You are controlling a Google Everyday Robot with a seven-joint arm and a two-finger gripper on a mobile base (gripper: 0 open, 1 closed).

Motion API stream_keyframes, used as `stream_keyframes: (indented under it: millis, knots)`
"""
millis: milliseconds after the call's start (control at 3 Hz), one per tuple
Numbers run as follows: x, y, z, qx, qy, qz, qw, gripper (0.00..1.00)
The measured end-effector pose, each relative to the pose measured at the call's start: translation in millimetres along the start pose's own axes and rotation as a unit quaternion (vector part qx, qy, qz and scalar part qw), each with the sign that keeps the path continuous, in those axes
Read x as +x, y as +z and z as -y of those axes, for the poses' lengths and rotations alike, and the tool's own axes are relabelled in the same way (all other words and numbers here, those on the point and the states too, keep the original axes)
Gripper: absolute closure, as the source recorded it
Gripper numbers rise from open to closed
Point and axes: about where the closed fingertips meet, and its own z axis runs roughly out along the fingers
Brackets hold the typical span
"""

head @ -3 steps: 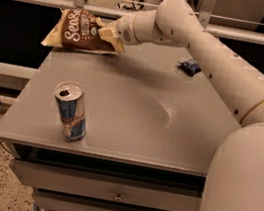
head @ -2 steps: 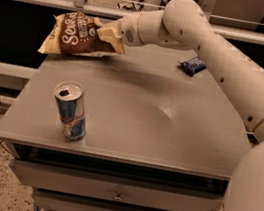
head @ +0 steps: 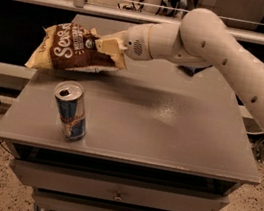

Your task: Move brown chip bag near redbull can

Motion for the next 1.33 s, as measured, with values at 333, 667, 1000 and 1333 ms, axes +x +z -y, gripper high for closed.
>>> stream_keyframes:
  millis: [333,667,1000,1333]
  knots:
    - [9.6,-26.6,-27.9,-0.011,0.029,-0.014,0.9994,1.00]
    - [16.4,-55.4,-52.1,-0.014,0.053,-0.039,0.9977,1.00]
    - [25.1,-75.9,-70.7,-0.016,0.073,-0.060,0.9954,1.00]
    - [37.6,-88.0,-84.4,-0.020,0.091,-0.075,0.9929,1.00]
